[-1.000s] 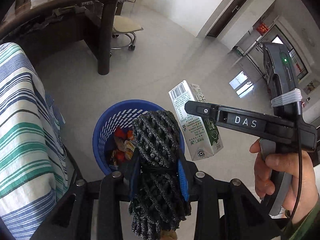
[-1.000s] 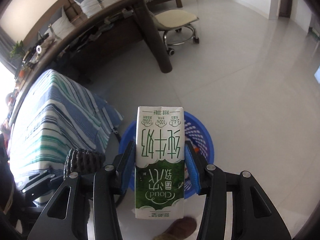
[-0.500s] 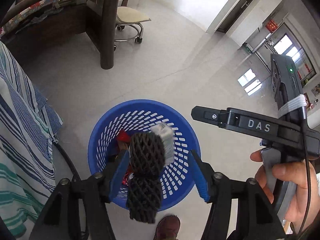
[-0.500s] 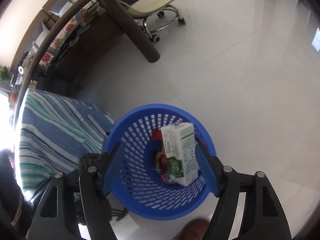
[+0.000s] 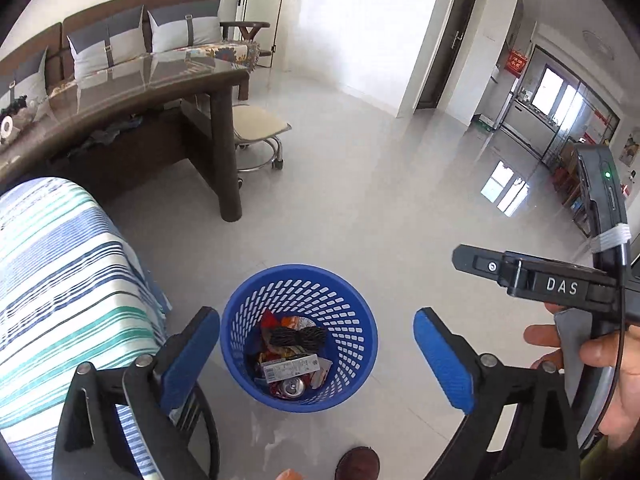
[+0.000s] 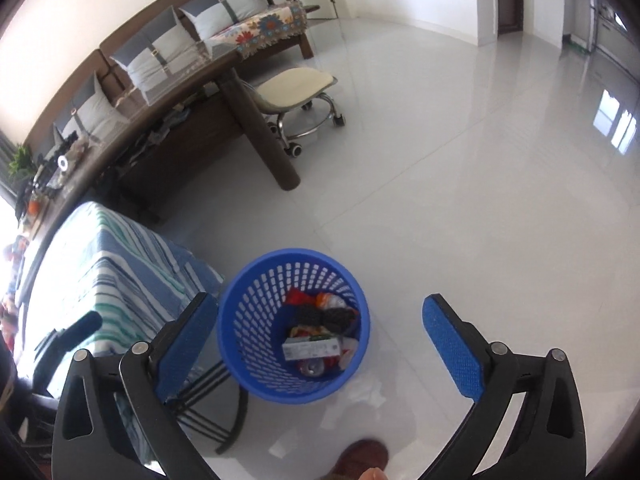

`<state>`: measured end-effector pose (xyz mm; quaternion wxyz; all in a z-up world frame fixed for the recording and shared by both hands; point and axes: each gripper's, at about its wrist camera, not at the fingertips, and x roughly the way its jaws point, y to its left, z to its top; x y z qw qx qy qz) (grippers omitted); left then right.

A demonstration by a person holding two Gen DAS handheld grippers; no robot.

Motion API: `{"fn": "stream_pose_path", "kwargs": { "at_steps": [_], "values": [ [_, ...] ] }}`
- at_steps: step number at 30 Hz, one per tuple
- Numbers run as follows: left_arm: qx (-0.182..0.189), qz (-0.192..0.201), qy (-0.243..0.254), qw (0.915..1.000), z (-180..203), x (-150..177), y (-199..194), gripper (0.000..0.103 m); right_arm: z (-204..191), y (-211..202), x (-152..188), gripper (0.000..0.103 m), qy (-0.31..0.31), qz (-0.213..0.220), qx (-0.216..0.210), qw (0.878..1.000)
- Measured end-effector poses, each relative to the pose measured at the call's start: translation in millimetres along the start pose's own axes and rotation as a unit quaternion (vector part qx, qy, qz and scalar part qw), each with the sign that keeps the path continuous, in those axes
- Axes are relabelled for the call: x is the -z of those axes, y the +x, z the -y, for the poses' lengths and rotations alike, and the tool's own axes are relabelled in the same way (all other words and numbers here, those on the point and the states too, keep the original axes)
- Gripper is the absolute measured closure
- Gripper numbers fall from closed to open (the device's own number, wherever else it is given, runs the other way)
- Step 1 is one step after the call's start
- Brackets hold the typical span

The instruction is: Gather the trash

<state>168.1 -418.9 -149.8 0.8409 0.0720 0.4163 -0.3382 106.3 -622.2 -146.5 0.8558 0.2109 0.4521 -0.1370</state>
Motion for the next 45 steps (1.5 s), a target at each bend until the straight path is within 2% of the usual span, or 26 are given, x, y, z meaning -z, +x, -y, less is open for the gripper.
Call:
{"fn": "stream_pose_path", "kwargs": {
  "at_steps": [4,6,8,12,15,18,25,34,45],
  "values": [
    [-0.069,0.046,0.020,0.9963,14,20,-40,0.000,-12,-41,44,0.000,-0.036,0.036,0.068,0.996],
    [-0.089,0.067,0.025,0.9935,19,28,-60,0.000,-15,-55,64,0.000,-0.041,0.039,0.066,0.996],
    [-0.105,0.069,0.026,0.9917,20,32,-73,0.000,-19,-66,80,0.000,-0.042,0.049,0.061,0.996],
    [-0.072,0.046,0.006,0.9963,12,34,-81,0.000,-30,-78,100,0.000,-0.054,0.069,0.081,0.993],
    [-0.081,0.031,0.003,0.9962,12,38,-86,0.000,-31,-84,106,0.000,-0.050,0.077,0.053,0.994],
    [-0.068,0.006,0.000,0.9977,10,41,-82,0.000,-35,-82,108,0.000,-0.060,0.071,0.052,0.994],
    [-0.066,-0.027,-0.002,0.9974,7,52,-67,0.000,-47,-77,118,0.000,-0.090,0.046,0.031,0.994],
    [-0.088,-0.042,-0.002,0.9953,4,56,-60,0.000,-49,-73,123,0.000,-0.099,0.031,0.031,0.994],
    [-0.094,-0.051,-0.004,0.9942,0,58,-57,0.000,-48,-70,123,0.000,-0.094,0.025,0.031,0.995]
  ]
}}
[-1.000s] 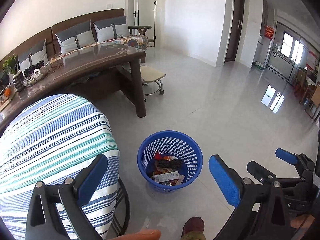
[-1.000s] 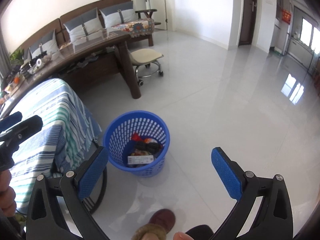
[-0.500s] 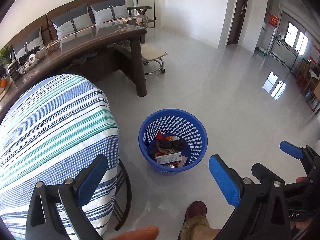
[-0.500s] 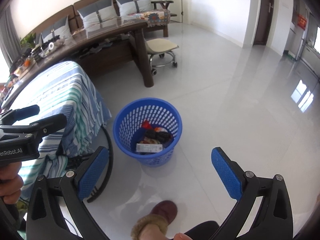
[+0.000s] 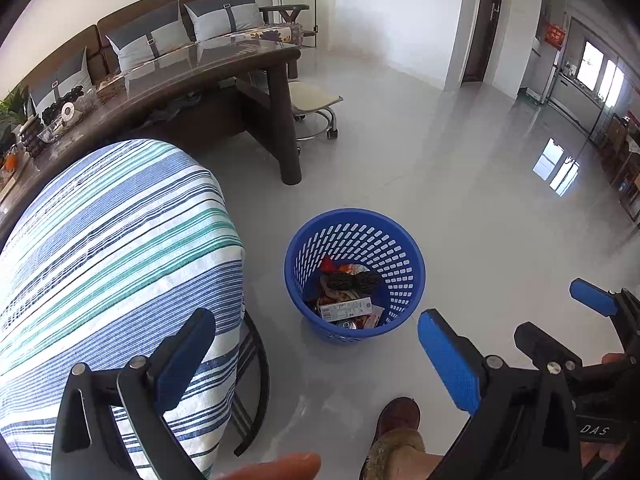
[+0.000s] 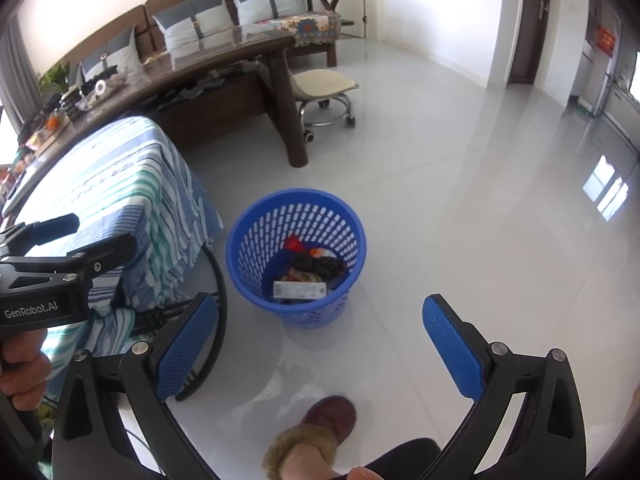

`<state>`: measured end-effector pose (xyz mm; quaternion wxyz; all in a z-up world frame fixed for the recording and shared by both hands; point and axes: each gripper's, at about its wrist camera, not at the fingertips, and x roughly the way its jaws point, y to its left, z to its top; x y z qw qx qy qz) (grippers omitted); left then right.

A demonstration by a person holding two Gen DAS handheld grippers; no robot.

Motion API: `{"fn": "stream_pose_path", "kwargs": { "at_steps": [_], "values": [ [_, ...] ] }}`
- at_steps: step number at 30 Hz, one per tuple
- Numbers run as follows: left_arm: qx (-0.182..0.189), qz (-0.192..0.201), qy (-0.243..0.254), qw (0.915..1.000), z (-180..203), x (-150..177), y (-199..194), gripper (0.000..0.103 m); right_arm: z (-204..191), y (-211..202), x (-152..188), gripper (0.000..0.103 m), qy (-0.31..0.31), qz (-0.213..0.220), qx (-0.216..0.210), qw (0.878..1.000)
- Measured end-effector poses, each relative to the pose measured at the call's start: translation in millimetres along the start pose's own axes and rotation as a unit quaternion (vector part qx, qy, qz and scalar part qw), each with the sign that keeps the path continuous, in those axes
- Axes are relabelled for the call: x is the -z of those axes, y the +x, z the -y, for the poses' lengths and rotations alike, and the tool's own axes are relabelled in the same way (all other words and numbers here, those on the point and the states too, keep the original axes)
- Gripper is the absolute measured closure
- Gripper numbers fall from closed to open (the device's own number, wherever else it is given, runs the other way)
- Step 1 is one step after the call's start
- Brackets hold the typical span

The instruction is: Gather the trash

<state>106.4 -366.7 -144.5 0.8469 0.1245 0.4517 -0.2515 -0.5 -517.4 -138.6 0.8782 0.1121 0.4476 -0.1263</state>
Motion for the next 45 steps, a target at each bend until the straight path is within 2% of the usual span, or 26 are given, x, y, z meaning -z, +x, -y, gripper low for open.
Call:
{"fn": "stream_pose_path", "kwargs": {
  "at_steps": [45],
  "values": [
    [-0.005,-0.001,0.006,1.0000,1.7,-2.9,1.8,0.000,1.5,4.0,3.0,0.000,0.006,-0.005,0.004,1.000]
  ]
}}
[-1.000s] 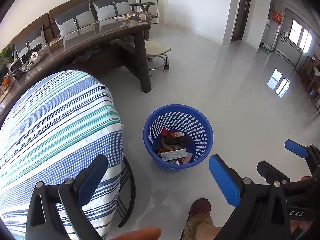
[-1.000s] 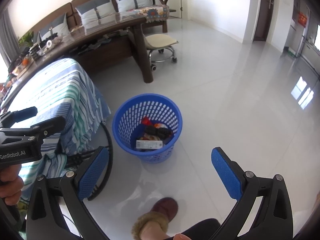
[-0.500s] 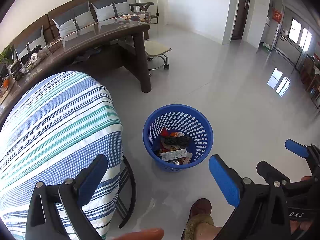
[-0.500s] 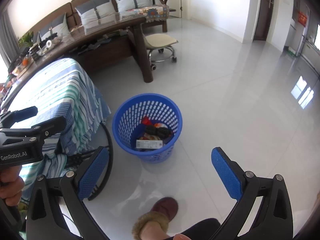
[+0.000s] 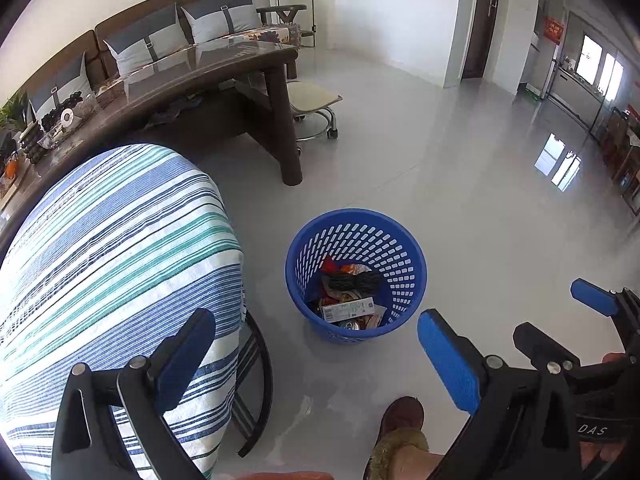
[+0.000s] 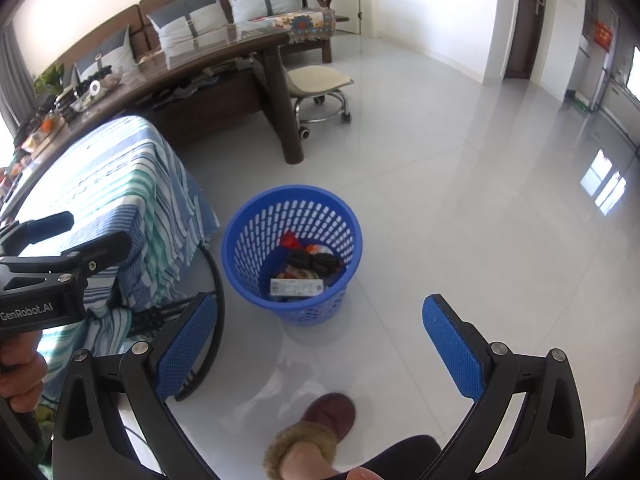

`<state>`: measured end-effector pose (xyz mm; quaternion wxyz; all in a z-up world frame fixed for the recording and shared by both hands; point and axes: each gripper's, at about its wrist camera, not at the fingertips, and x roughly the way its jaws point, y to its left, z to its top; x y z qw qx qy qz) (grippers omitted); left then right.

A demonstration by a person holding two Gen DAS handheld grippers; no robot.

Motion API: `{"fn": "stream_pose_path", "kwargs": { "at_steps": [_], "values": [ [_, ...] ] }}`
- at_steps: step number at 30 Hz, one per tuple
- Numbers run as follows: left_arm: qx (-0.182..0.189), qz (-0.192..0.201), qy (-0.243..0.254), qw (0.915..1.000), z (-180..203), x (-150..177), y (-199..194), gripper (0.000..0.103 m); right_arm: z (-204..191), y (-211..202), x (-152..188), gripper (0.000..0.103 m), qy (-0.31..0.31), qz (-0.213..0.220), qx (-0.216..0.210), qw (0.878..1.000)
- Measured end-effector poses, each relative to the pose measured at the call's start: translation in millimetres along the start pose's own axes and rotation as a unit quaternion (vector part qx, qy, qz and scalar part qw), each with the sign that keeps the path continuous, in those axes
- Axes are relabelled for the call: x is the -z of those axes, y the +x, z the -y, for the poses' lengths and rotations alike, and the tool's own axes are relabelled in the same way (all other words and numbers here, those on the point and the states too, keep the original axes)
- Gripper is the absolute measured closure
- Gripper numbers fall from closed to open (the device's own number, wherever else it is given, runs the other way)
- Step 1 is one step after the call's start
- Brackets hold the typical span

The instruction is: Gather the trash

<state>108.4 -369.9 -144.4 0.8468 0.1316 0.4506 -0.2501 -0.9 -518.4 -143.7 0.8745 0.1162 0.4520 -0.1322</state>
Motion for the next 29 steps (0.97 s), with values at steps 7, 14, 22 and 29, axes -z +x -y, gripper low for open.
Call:
{"fn": "stream_pose_path", "kwargs": {
  "at_steps": [7,14,22,29],
  "values": [
    [0.000,0.000,0.001,1.0000,0.6,-0.1,0.2,0.000,0.7,-0.4,1.6,0.000,0.003,-0.001,0.001,1.000],
    [0.000,-0.002,0.002,1.0000,1.8,-0.4,1.9,0.000,1.5,0.0,1.7,0.000,0.003,-0.002,0.001,1.000],
    [0.003,-0.004,0.005,1.0000,3.6,0.6,4.0,0.000,1.6,-0.4,2.2,0.000,0.007,-0.005,0.004,1.000],
    [-0.003,0.002,0.004,1.0000,2.8,1.4,1.8,0.000,1.7,0.4,1.7,0.000,0.007,-0.008,0.006,1.000]
  ]
}}
